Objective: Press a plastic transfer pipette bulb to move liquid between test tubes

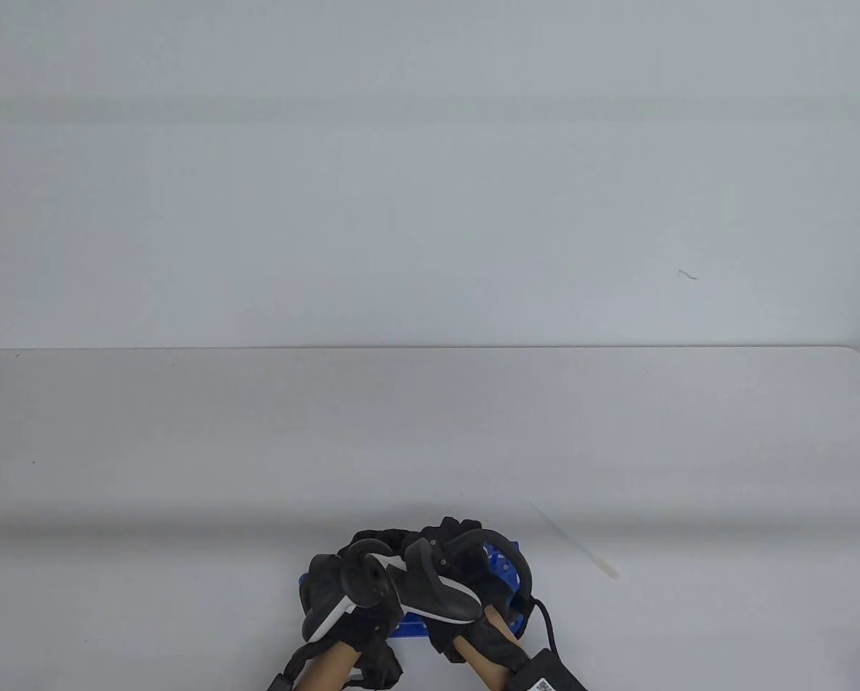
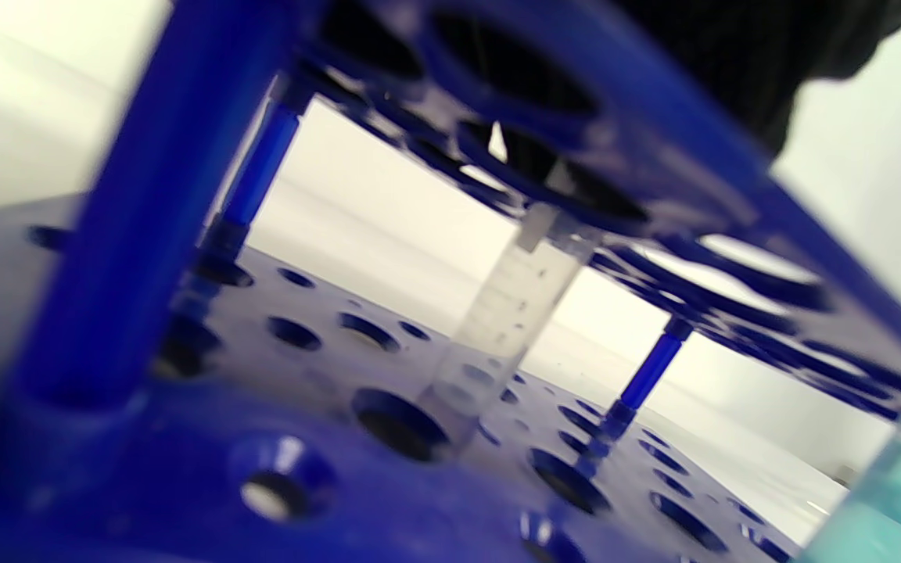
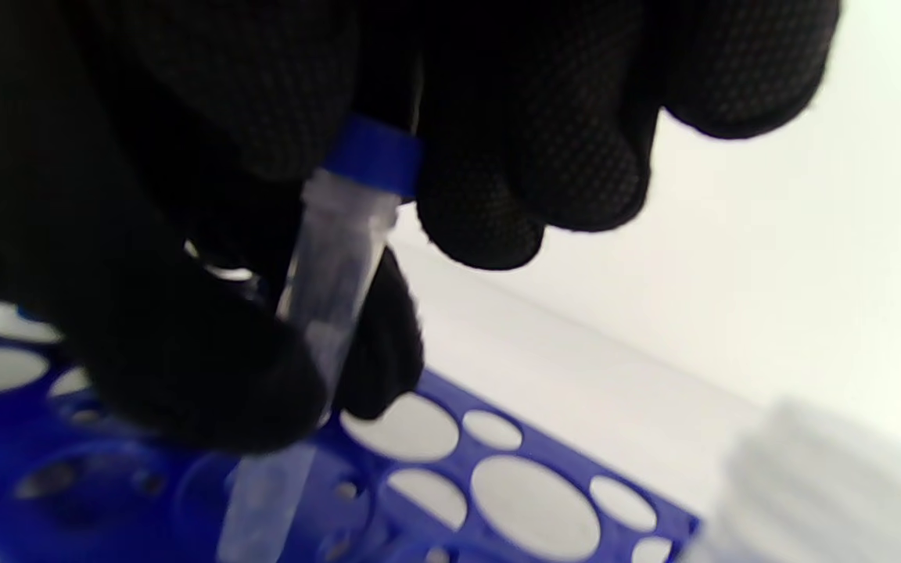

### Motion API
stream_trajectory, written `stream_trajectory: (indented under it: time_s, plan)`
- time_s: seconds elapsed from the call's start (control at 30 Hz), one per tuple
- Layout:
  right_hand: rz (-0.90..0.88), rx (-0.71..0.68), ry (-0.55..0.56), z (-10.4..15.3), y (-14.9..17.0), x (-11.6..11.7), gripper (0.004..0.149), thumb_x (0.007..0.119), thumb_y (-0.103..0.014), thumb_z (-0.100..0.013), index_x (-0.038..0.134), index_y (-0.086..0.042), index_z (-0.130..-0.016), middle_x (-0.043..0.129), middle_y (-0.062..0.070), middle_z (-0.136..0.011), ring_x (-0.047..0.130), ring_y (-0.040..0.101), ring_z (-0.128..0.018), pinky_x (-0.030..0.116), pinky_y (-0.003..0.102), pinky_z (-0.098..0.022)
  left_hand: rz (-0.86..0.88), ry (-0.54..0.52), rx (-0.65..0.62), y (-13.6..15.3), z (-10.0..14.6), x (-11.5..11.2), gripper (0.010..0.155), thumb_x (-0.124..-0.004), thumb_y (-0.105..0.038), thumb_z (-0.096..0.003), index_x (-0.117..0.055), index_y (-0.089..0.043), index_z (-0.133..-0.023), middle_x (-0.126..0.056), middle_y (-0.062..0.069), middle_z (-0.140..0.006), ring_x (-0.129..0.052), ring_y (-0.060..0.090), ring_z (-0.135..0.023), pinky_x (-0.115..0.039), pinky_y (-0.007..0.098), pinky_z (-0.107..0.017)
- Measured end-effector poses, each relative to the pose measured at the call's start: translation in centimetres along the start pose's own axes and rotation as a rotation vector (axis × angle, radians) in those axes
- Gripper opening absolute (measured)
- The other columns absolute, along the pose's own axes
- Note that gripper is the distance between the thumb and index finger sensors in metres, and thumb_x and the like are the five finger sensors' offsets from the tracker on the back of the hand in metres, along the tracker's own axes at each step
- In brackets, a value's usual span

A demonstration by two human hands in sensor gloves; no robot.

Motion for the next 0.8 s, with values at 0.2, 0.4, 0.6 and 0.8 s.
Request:
stream_trajectory:
  time_s: [0.2,0.4,0.6,0.8]
  plan:
    - [-0.138,0.153,0.125,1.8,6.4,-4.8,0.049,0.084,-0.038,-0.037,0.085,-0.023,-0.083,0.102,0.004,-0.073,0.095,0.022,-0.052,0.074,0.052,-0.053,-0.004,-0.002,-0.002,0.0,0.0,0.0,0.051,-0.084,-0.054,-0.0355,-0.082,-0.041,-0.085,-0.063,-0.010,-0.109,-0.048,0.020,-0.099,-0.043,0.047,-0.079]
    - [-0.350,0.381,0.055,4.4,15.5,-1.6,0.051,0.085,-0.037,-0.037,0.085,-0.018,-0.084,0.102,0.007,-0.072,0.095,0.022,-0.050,0.073,0.052,-0.051,-0.003,-0.001,-0.004,0.0,0.0,0.0,0.051,-0.084,-0.054,-0.0355,-0.082,-0.041,-0.085,-0.063,-0.010,-0.109,-0.048,0.020,-0.099,-0.042,0.047,-0.079]
    - [-0.268,0.438,-0.187,4.4,17.0,8.5,0.052,0.084,-0.038,-0.036,0.085,-0.015,-0.083,0.102,0.006,-0.069,0.095,0.022,-0.049,0.074,0.052,-0.050,-0.009,0.001,-0.006,0.0,0.0,0.0,0.052,-0.083,-0.054,-0.0360,-0.081,-0.042,-0.086,-0.062,-0.011,-0.109,-0.048,0.020,-0.099,-0.042,0.047,-0.079]
    - [-0.270,0.310,-0.287,3.9,15.2,13.5,0.051,0.084,-0.039,-0.035,0.086,-0.018,-0.081,0.101,0.004,-0.069,0.094,0.021,-0.050,0.074,0.051,-0.050,-0.011,0.003,-0.008,0.0,0.1,-0.1,0.053,-0.083,-0.054,-0.0359,-0.080,-0.042,-0.087,-0.061,-0.011,-0.109,-0.047,0.020,-0.100,-0.041,0.047,-0.079]
Point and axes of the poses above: the tracker on the back of each hand, its own y axis roughly to the little-finger side, its own z axis roughly from the fingertips to the wrist, x = y × z, the point moved 3 cm from there along -z, roughly from the wrist to the fingertips
